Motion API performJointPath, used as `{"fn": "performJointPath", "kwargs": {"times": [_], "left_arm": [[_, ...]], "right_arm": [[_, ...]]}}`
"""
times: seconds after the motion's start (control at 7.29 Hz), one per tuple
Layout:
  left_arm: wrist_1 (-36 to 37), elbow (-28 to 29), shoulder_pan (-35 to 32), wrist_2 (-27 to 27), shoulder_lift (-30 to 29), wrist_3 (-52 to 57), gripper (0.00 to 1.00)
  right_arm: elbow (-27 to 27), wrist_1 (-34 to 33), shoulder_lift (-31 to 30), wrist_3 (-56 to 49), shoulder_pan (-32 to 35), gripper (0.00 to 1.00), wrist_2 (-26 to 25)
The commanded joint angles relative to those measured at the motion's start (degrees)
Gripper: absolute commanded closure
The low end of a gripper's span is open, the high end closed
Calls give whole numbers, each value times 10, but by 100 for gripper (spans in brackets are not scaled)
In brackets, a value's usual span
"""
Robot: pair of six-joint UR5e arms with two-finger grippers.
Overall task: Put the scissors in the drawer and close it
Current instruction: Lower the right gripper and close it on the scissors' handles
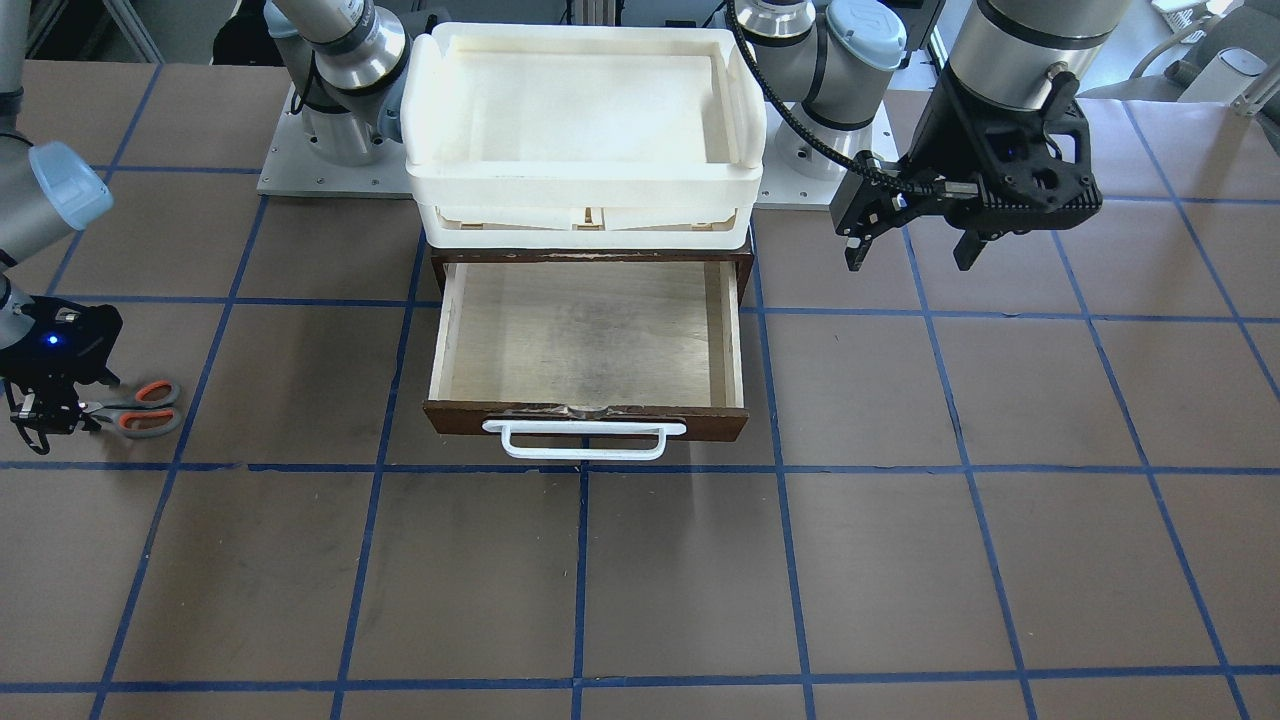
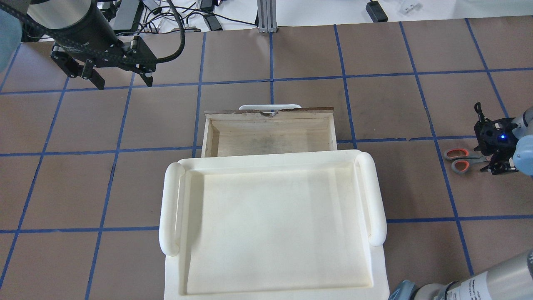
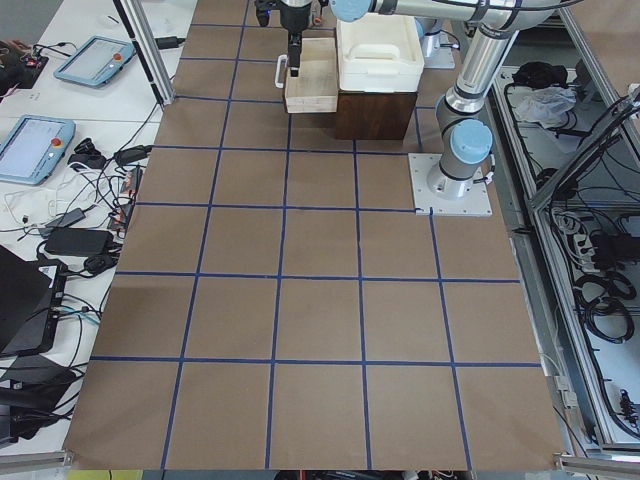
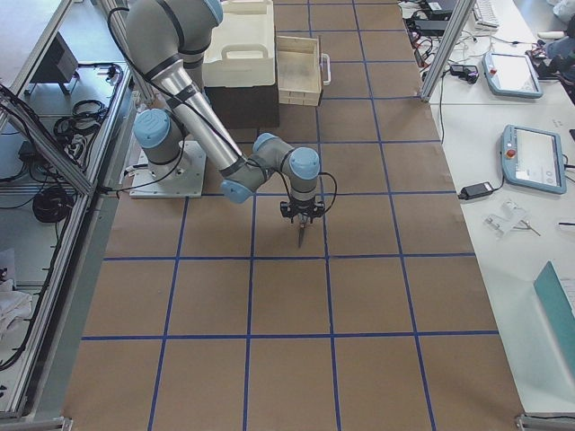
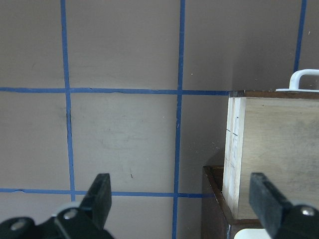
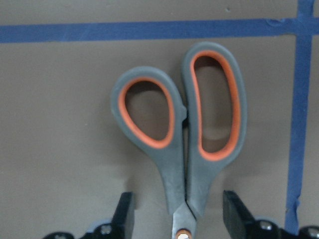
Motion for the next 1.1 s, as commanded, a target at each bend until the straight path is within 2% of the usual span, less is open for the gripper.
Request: {"fn": "performJointPath", "kwargs": {"times": [0.0, 0.55, 0.96], "left_arm": [[0, 0, 0, 0, 0, 0, 0], [0, 0, 0, 0, -1, 0, 0], [0, 0, -1, 0, 0, 0, 0]], "right_arm": [[0, 4, 1, -4, 1, 42, 1], [-3, 4, -3, -28, 2, 75, 1], [-6, 3, -8, -31, 4, 87, 2]]}}
